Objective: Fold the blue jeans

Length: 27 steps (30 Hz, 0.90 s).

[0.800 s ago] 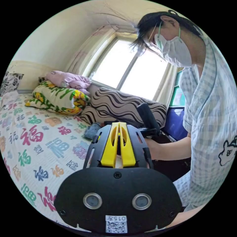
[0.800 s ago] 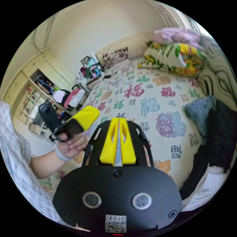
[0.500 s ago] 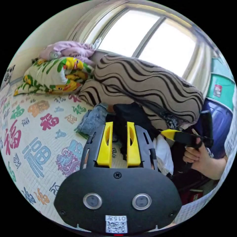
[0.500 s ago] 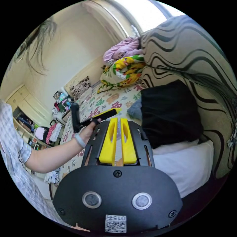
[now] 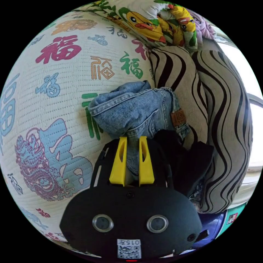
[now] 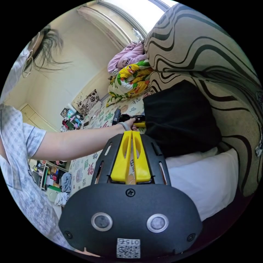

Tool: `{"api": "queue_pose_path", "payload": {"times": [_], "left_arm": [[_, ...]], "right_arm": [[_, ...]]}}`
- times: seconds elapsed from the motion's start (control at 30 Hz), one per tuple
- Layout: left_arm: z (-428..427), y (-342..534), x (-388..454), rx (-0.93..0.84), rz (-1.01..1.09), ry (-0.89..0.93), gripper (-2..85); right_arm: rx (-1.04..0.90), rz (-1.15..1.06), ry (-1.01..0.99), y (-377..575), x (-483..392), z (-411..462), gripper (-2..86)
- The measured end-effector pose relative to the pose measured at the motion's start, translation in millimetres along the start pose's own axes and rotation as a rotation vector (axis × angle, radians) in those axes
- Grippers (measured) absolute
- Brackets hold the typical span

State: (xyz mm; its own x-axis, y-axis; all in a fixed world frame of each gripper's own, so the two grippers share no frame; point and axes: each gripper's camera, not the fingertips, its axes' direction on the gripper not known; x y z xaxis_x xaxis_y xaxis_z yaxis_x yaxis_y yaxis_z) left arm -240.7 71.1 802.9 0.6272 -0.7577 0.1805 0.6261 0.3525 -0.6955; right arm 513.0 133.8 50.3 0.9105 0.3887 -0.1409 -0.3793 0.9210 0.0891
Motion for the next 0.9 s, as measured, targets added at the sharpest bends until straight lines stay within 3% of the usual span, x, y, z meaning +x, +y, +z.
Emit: {"api": "queue_pose_path", "payload": {"times": [0.13,0.3,0.47,0.57,0.6,0.63,0.7,0.8,0.87,0.9], "left_arm": [[-19.5,36.7,-9.1,0.143,0.056,0.171,3.1],[-107.3,106.5,-36.8,0.285,0.167,0.188,2.5],[-231.9,213.8,-106.8,0.277,0.116,0.017,4.2],[-270.8,274.6,-187.5,0.127,-0.123,-0.186,5.3],[-275.1,297.4,-216.6,0.056,-0.228,-0.333,5.1],[-276.8,317.5,-235.7,0.008,-0.246,-0.337,3.4],[-280.8,342.7,-248.5,0.047,-0.229,-0.149,3.5],[-284.4,380.2,-254.3,0.166,-0.208,-0.156,5.8],[-280.9,401.2,-262.8,0.217,-0.217,-0.094,7.0],[-277.9,414.9,-271.1,0.234,-0.239,-0.030,7.5]], "right_arm": [[-0.030,-0.058,-0.033,-16.1,2.1,25.4,-0.5],[-0.036,-0.084,-0.073,-33.0,9.4,54.4,-0.3],[-0.200,-0.098,-0.130,-49.1,6.5,128.3,0.7],[-0.306,-0.145,-0.178,-54.6,-19.0,191.2,3.3],[-0.359,-0.150,-0.215,-54.9,-32.2,220.5,4.6],[-0.418,-0.148,-0.266,-54.3,-46.3,250.8,5.7],[-0.492,-0.150,-0.333,-50.1,-71.6,299.2,7.1],[-0.638,-0.225,-0.369,-39.8,-127.8,386.7,9.3],[-0.713,-0.257,-0.329,-33.5,-159.5,438.2,12.1],[-0.747,-0.283,-0.216,-31.5,-176.9,466.4,12.3]]}}
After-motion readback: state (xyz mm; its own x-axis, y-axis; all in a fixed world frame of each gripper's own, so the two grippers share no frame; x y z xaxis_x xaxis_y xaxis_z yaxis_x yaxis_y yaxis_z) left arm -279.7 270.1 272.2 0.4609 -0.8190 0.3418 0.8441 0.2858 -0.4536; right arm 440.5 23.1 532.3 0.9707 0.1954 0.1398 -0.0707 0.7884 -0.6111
